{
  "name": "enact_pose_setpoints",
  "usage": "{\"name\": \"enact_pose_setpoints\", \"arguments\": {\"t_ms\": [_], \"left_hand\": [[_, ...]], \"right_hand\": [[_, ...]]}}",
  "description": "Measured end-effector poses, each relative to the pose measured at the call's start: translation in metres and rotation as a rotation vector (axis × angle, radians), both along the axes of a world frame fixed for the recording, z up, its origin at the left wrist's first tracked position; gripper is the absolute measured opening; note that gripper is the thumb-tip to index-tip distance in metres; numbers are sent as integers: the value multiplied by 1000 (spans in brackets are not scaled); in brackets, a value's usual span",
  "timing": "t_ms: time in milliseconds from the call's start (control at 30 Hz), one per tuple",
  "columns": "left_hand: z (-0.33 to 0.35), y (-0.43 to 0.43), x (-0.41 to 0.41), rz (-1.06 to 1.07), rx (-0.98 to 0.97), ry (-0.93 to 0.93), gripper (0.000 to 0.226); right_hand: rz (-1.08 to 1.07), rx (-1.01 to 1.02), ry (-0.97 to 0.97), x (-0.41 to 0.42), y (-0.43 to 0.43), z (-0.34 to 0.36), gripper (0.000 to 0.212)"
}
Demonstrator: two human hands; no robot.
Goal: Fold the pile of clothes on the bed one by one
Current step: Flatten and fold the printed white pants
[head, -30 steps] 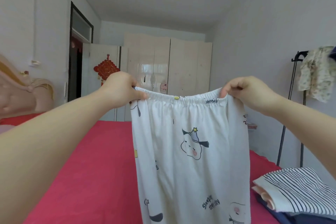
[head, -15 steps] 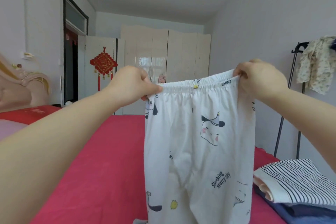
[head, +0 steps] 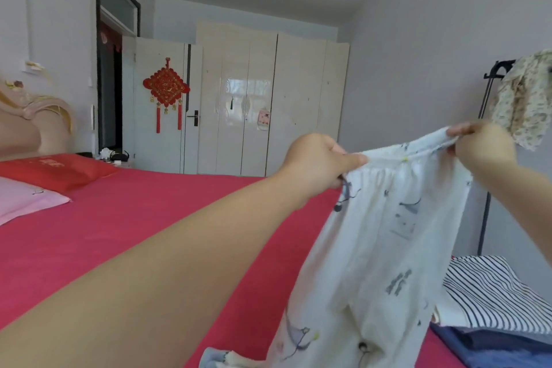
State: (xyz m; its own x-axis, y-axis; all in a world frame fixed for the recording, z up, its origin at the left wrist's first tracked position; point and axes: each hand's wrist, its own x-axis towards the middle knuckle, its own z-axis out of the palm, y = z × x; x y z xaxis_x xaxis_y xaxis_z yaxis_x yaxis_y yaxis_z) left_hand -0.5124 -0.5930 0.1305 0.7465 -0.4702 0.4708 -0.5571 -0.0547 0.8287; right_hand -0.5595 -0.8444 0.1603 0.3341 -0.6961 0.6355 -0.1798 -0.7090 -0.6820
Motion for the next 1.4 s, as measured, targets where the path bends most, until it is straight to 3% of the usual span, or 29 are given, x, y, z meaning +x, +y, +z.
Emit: {"name": "enact_pose_setpoints", "arguments": {"t_ms": [133,300,467,667,900,1200,1400], "left_hand": [[1,-15,-2,-71,-110,85,26],[-59,11,36,0,-25,251,28],[-139,51,72,52,-5,436,21],[-214,120,107,208,-61,554,22],[-297,229,110,548,-78,612,33],[-371,335,92,893,126,644,31],[-403,349,90,951,466,635,25]], "right_hand": [[199,47,-99,19,-7,28,34],[223,-201,232,72,37,-23,39],[306,-239,402,134,83,-88,35],[473,-350,559,215,170,-153,35],[774,-404,657,282,311,-243,41],[1186,-327,706,286,455,-336,57],[1341,-308,886,256,466,-374,74]]}}
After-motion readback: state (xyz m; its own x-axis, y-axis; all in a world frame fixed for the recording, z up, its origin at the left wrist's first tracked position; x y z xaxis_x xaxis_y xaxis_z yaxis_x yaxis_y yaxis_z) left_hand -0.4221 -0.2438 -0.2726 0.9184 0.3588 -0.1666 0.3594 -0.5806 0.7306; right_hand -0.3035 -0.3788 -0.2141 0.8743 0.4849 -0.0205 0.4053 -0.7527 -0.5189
